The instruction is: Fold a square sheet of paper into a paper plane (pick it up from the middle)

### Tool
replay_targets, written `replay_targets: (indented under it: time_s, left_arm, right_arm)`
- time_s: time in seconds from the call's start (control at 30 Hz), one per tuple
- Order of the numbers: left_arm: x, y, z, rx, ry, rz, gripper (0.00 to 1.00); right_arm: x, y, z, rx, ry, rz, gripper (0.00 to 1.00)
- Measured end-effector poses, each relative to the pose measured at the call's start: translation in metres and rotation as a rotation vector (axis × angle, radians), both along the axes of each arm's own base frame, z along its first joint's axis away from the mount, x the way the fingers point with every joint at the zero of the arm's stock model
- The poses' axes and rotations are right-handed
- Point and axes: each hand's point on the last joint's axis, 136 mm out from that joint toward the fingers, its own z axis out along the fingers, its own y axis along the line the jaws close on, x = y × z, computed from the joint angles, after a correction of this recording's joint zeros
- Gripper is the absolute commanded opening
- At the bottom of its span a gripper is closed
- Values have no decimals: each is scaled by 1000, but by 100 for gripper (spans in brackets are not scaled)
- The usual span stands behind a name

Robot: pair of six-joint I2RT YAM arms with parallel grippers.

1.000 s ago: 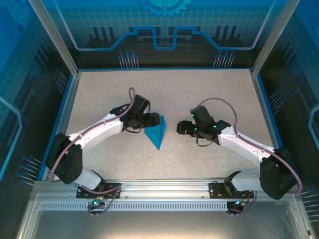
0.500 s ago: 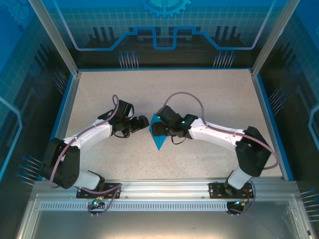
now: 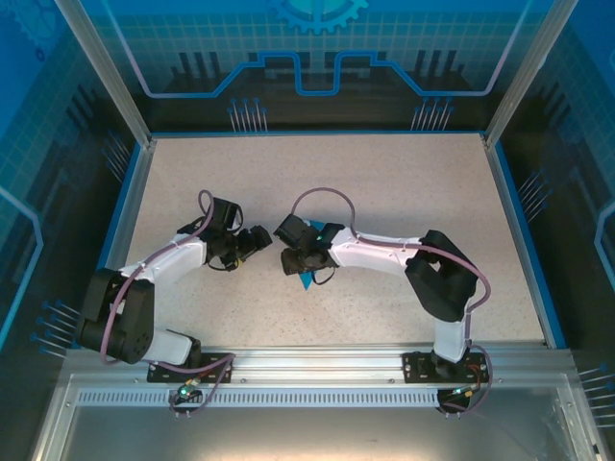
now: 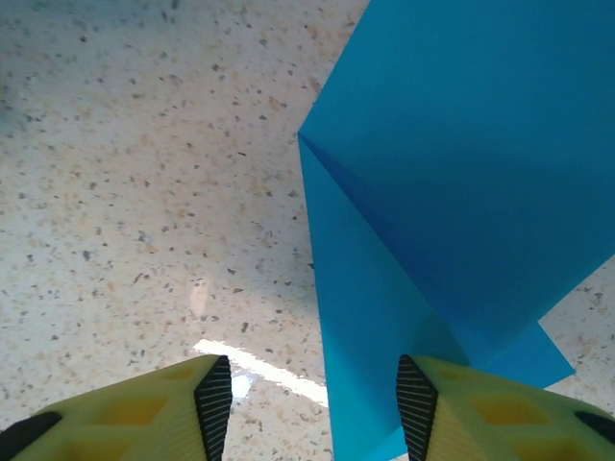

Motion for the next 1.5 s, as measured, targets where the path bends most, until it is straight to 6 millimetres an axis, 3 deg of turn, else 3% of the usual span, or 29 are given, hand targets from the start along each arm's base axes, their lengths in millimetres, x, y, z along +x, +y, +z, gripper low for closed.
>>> replay_targets:
  time_s: [0.4, 0.7, 1.07, 1.27, 1.5]
  left_arm:
    - [1, -5, 3, -28, -9, -14, 86]
    - [0, -8, 1, -41, 2, -22, 86]
    - [-1, -15, 3, -77, 2, -50, 84]
    - [3, -32, 15, -171, -45, -111, 70]
    - [0, -65, 16, -265, -66, -220, 43]
  right_arm:
    - [10, -27, -24, -41, 54, -62, 35]
    - [11, -32, -39, -70, 80, -50, 25]
    - [7, -30, -43, -72, 57, 150, 25]
    - [-15, -30, -42, -14, 43, 383, 27]
    - [-35, -40, -39, 68, 73, 516, 27]
